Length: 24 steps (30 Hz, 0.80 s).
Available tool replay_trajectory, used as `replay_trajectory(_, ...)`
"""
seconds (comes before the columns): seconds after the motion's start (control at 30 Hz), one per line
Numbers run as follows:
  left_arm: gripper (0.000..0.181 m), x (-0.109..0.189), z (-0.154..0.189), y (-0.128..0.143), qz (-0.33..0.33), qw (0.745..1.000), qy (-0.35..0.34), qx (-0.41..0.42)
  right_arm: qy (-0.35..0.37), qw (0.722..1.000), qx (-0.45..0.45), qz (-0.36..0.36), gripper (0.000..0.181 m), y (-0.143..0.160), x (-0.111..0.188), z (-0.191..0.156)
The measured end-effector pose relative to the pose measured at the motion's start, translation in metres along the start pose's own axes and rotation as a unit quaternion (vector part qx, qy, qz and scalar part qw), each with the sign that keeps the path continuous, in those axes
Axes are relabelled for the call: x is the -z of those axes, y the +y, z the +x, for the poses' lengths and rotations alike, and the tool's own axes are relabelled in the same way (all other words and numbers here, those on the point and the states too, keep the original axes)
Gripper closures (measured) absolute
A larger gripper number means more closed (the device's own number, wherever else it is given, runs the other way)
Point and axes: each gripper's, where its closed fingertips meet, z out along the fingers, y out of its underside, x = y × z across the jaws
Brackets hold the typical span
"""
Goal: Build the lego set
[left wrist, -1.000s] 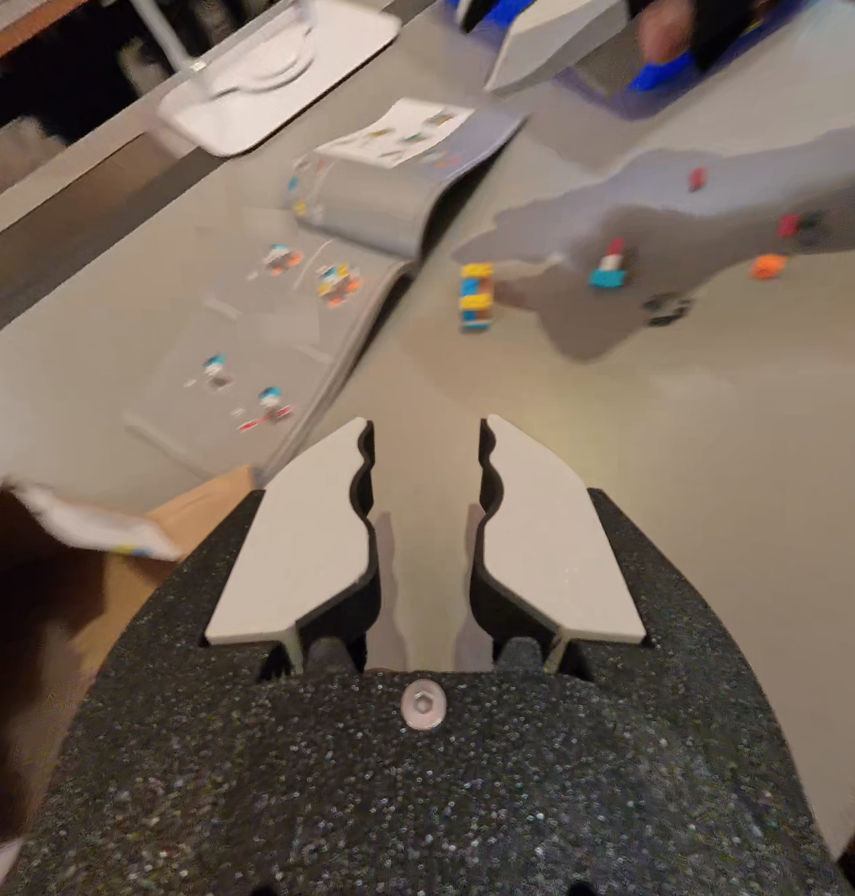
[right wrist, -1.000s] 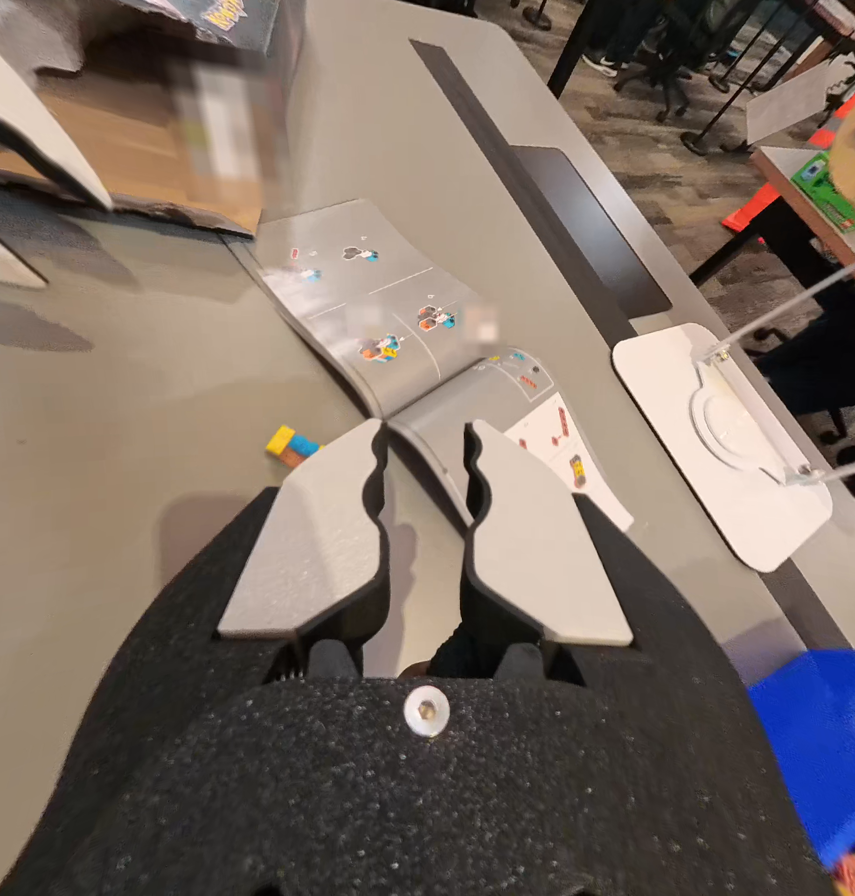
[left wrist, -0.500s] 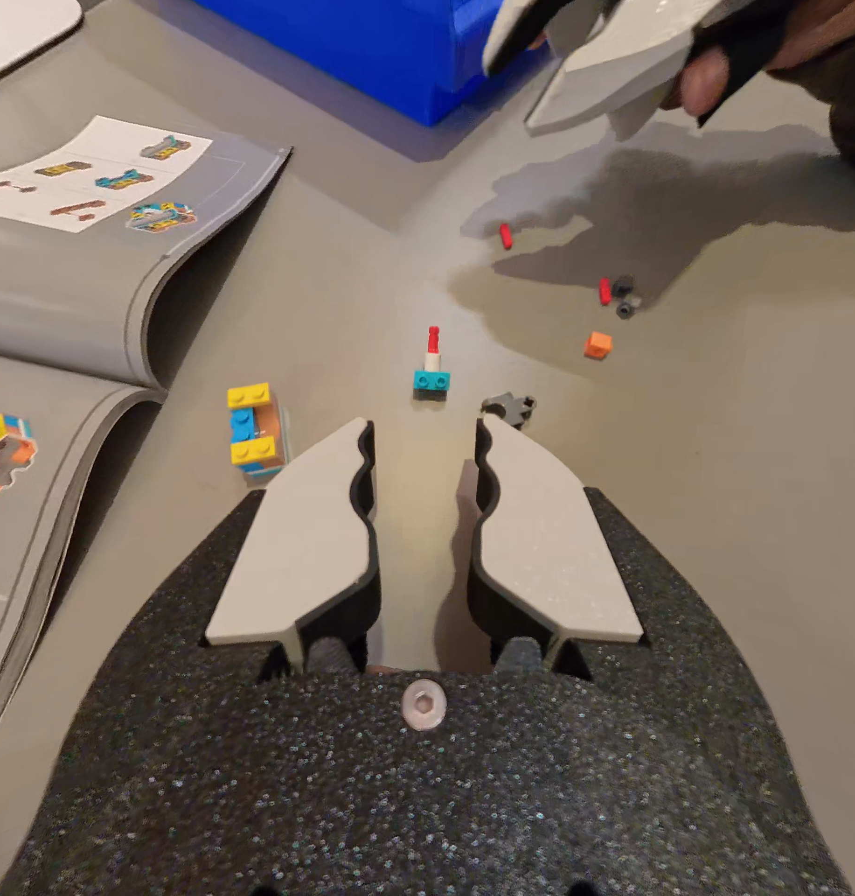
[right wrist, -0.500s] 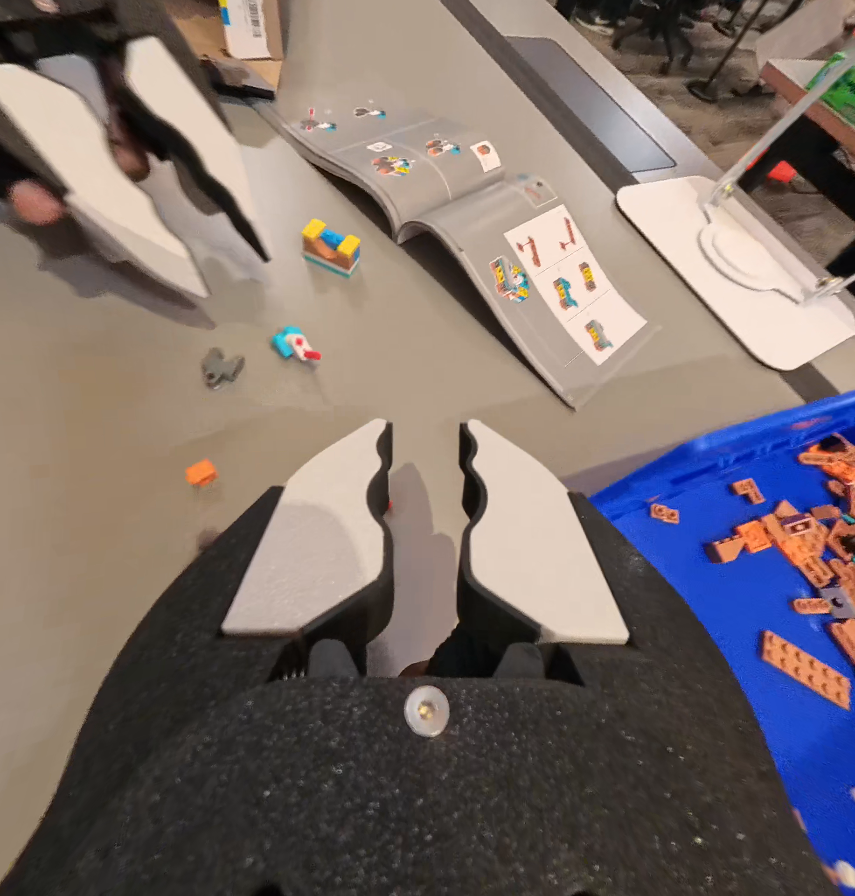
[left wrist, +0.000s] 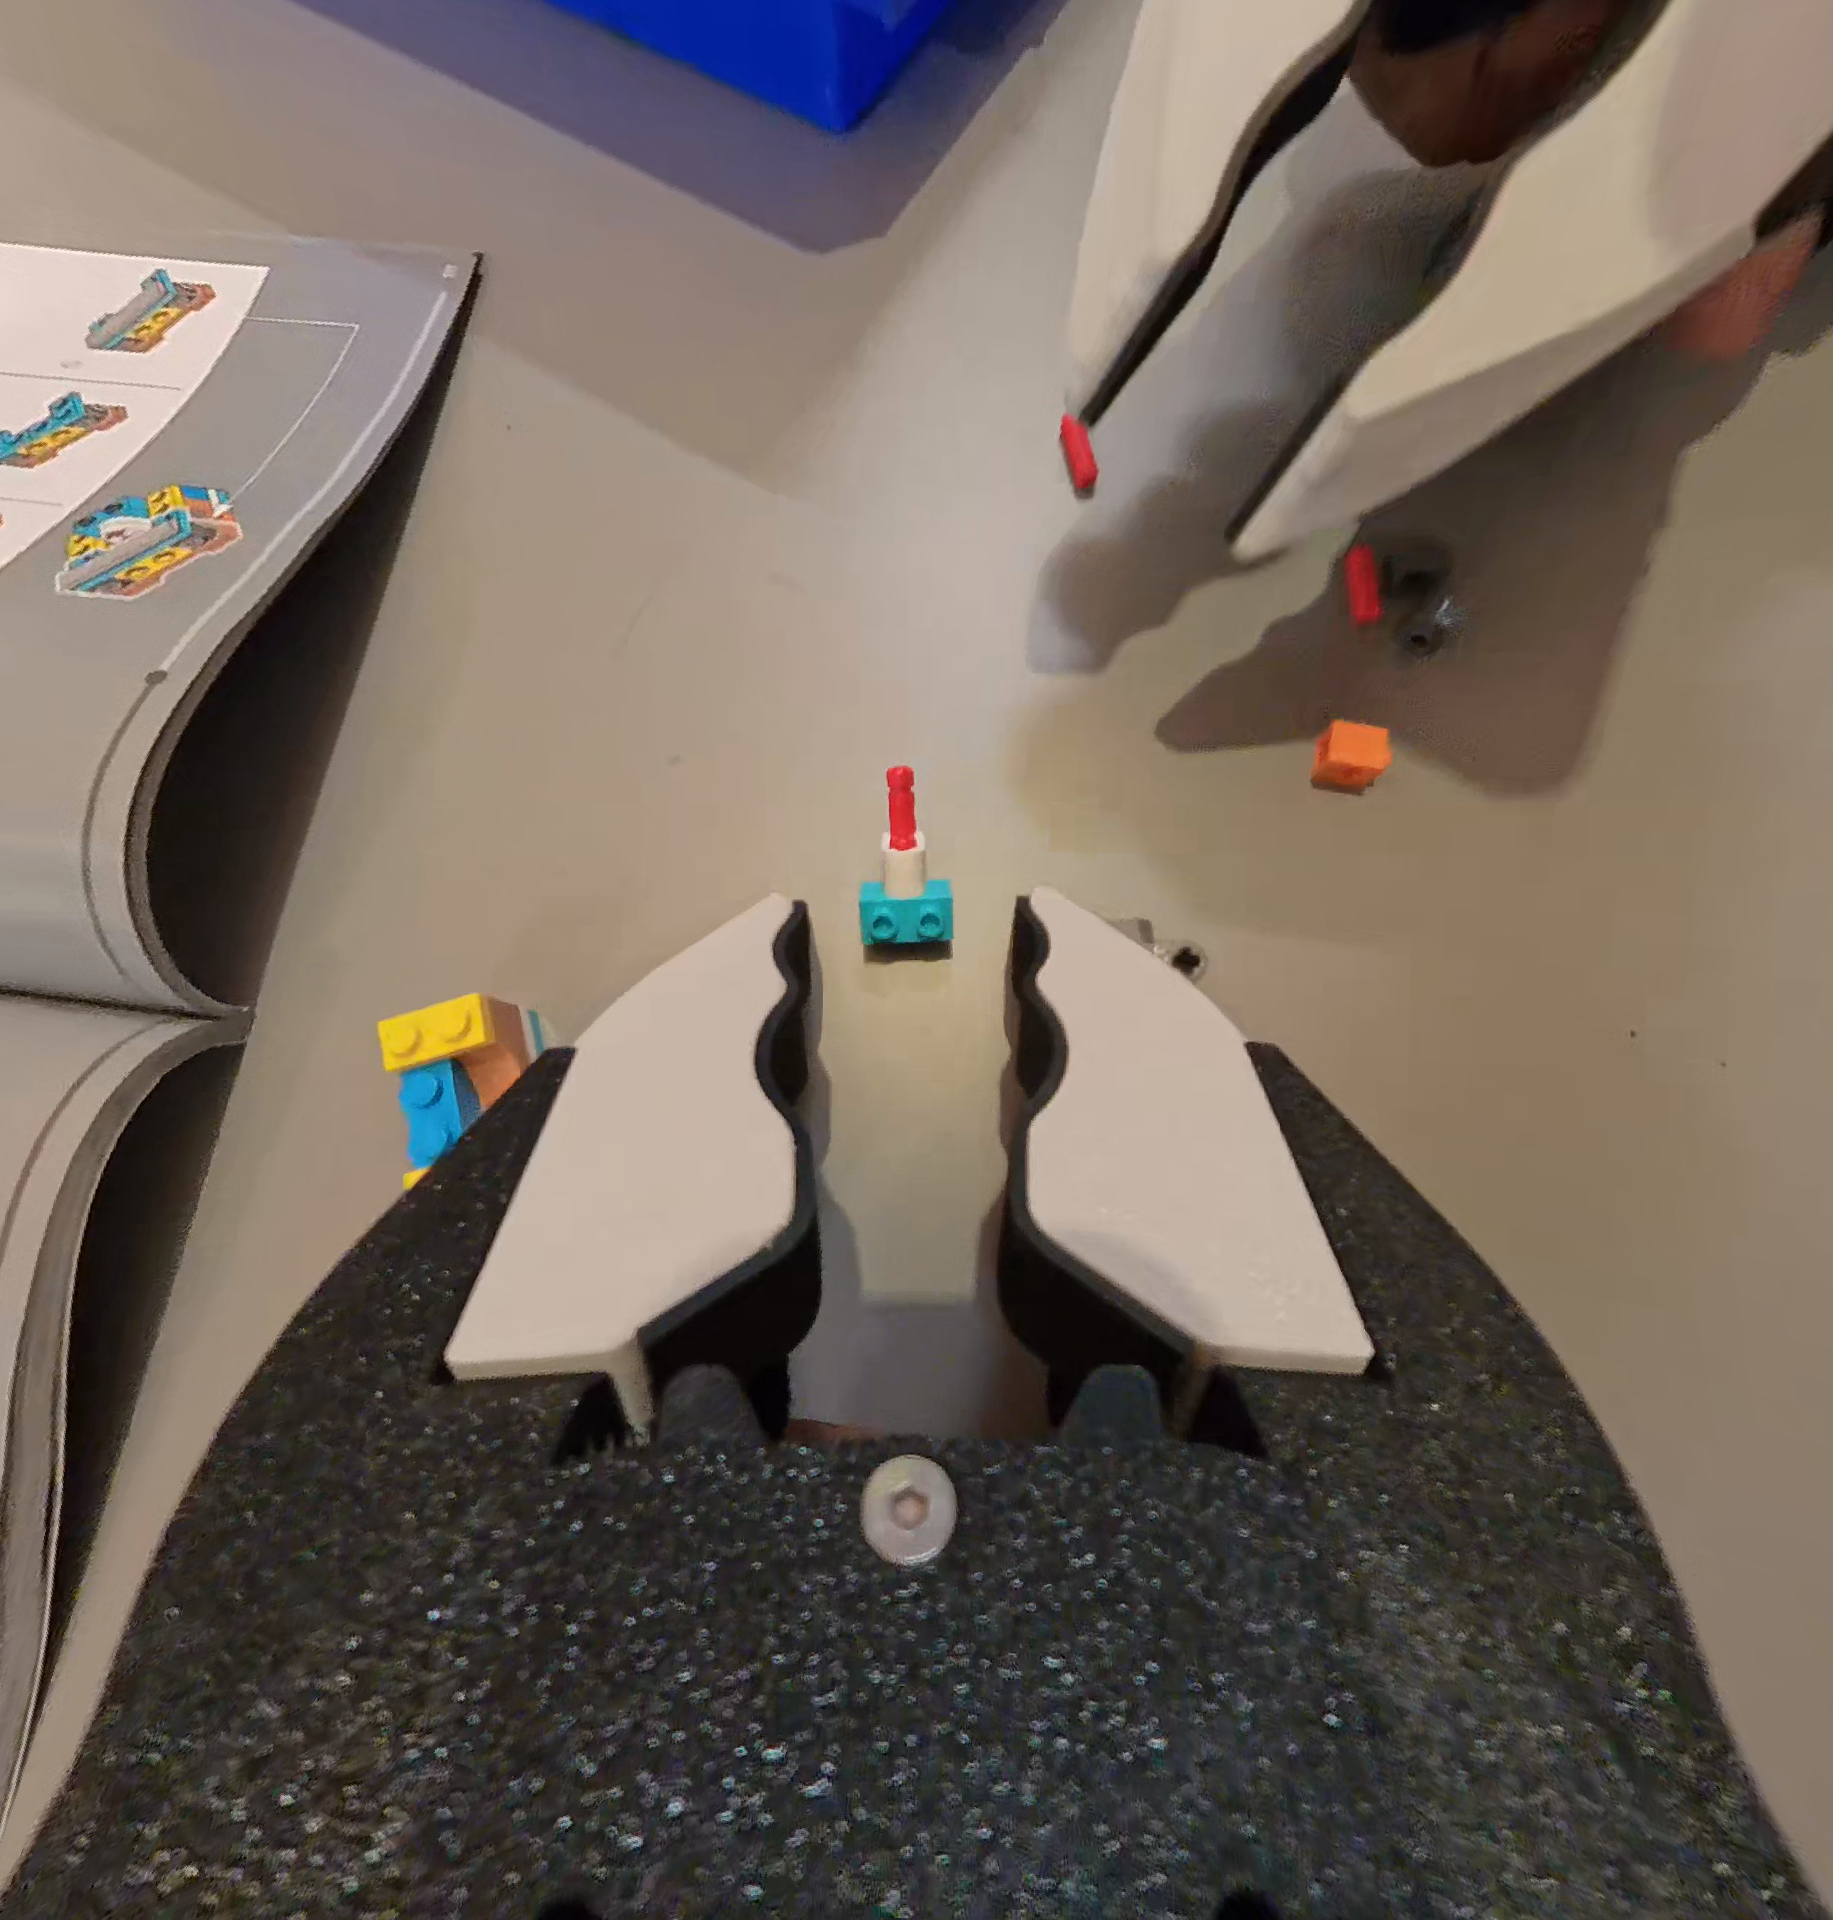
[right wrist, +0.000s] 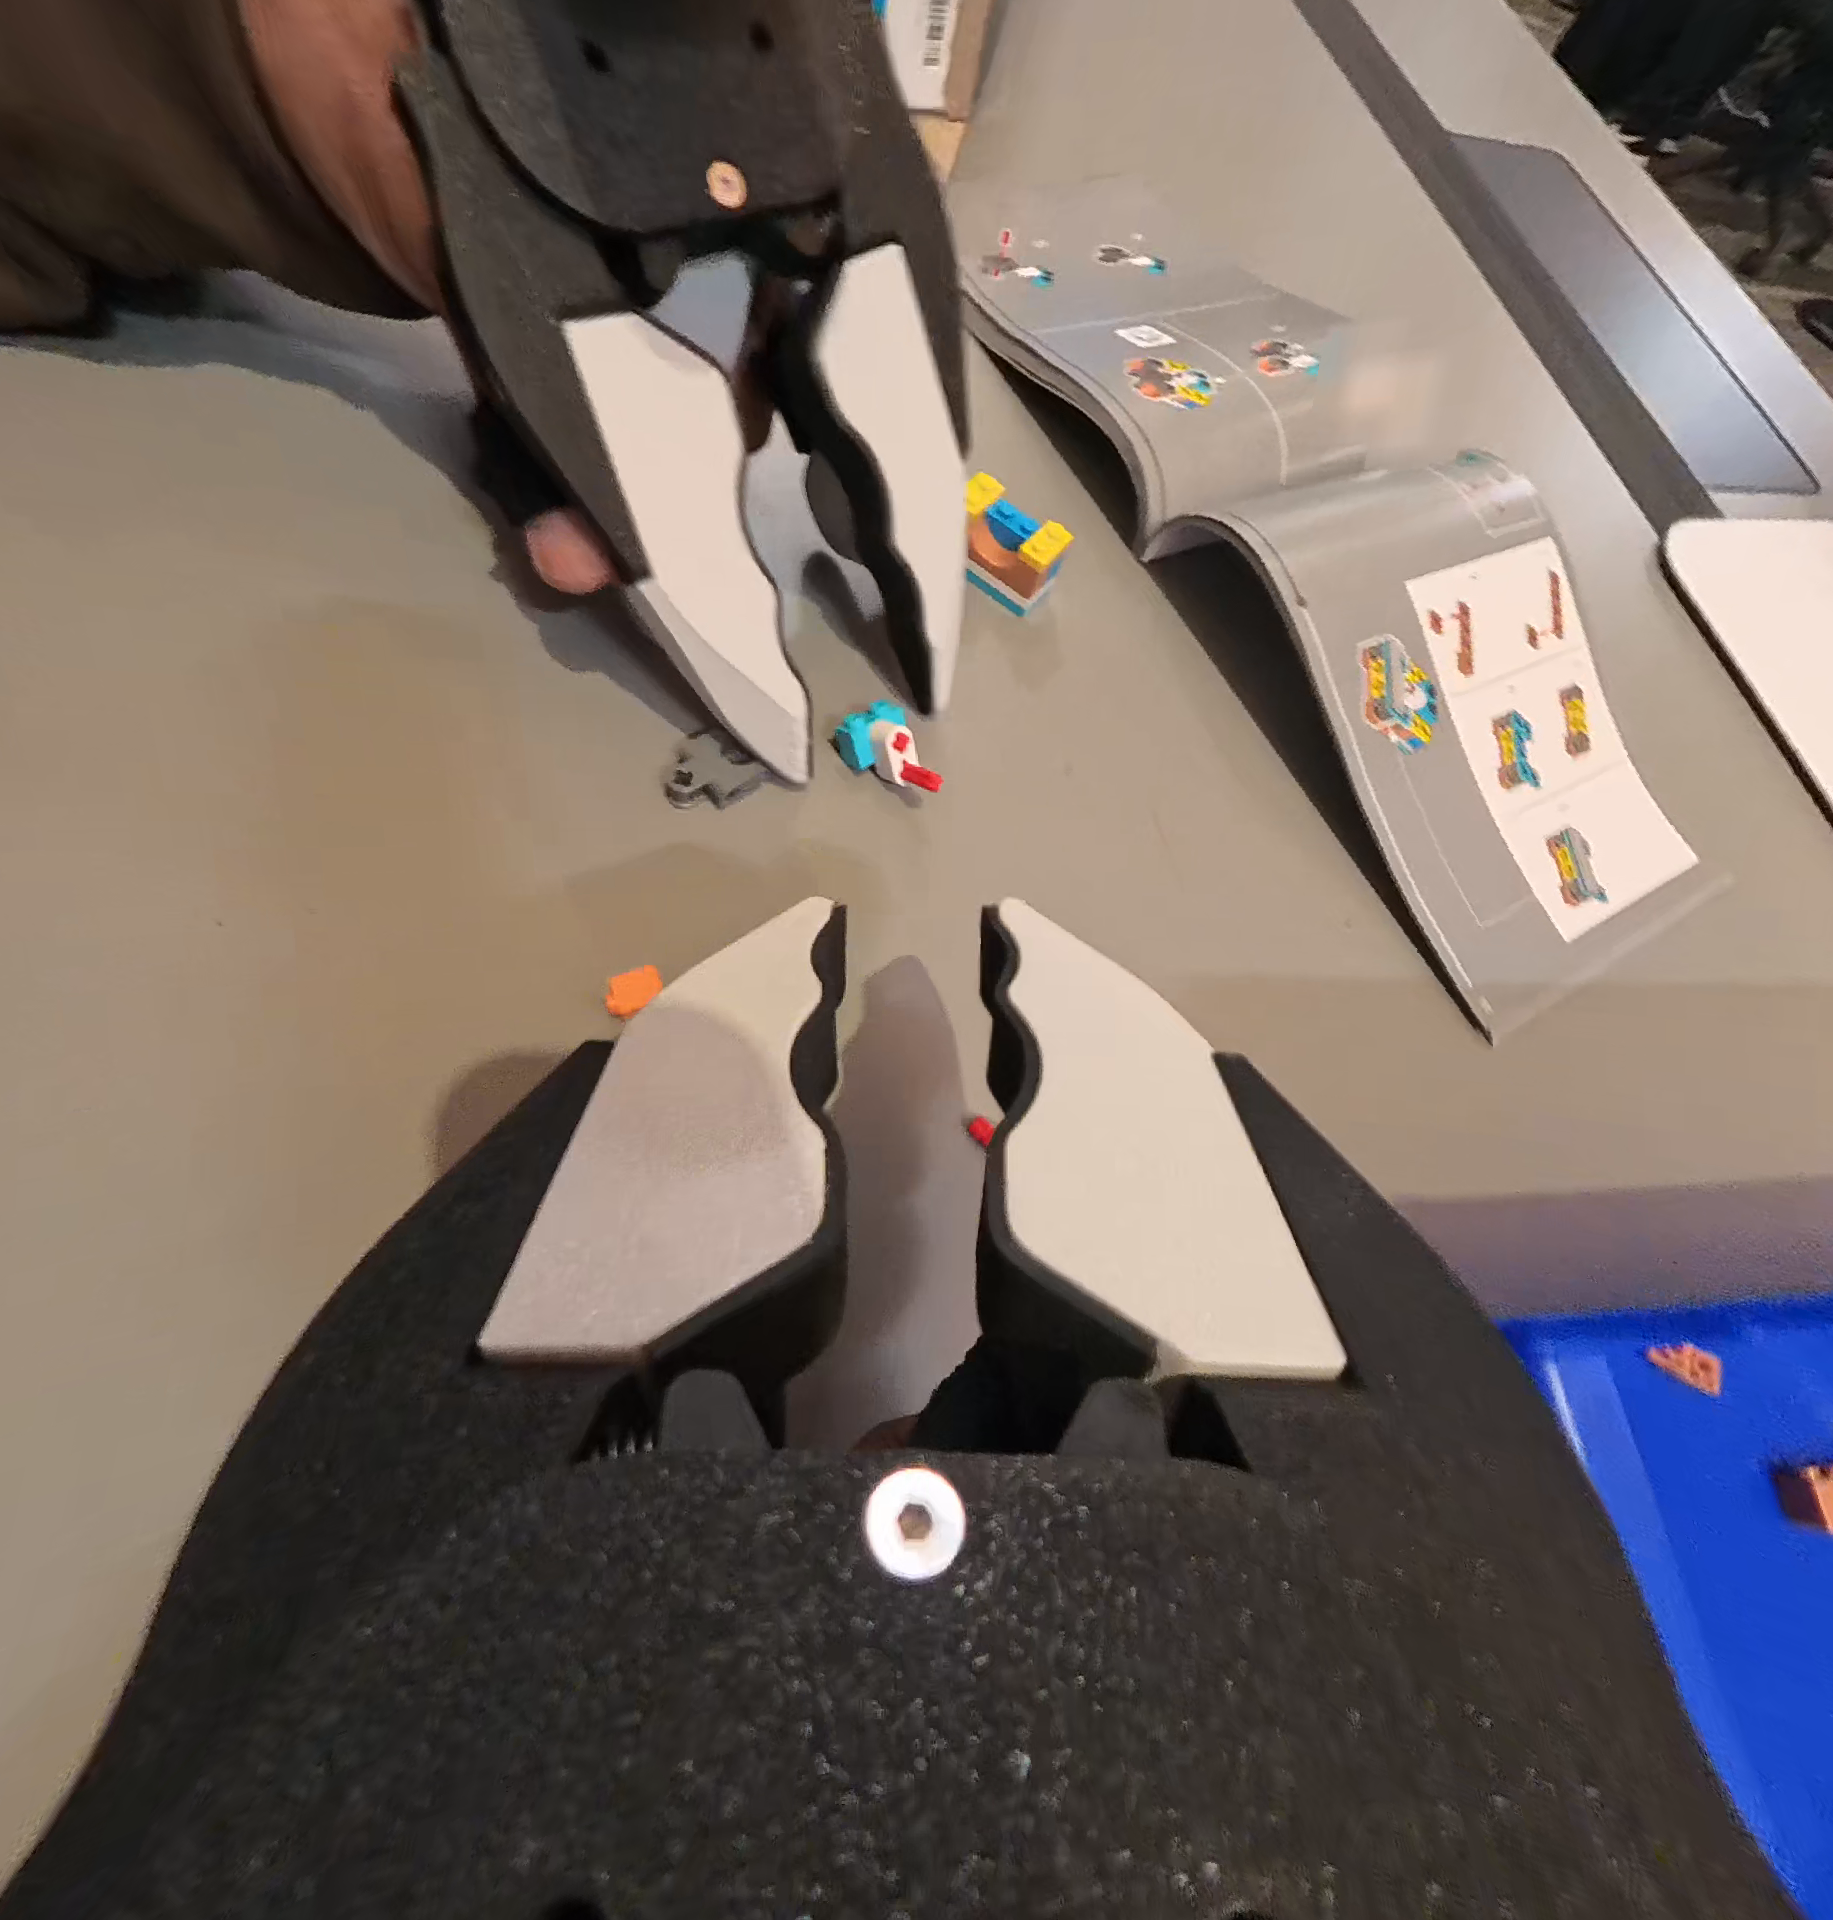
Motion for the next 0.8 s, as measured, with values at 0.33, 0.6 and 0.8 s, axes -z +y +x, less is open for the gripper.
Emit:
replay_trajectory(0.33,0.164,0.004,0.002,-0.001,-0.008,0.999,0.033,-0.043,-0.062,0.992,0.107,-0.012,0.157,-0.012,-0.020,-0.025)
replay_trajectory(0.6,0.164,0.028,-0.010,0.016,0.017,0.999,0.039,-0.008,-0.100,0.977,0.183,-0.042,0.155,-0.011,-0.046,-0.026)
replay_trajectory(0.8,0.164,0.037,-0.002,0.028,0.021,0.999,0.040,-0.002,-0.149,0.965,0.210,-0.052,0.154,-0.012,-0.056,-0.030)
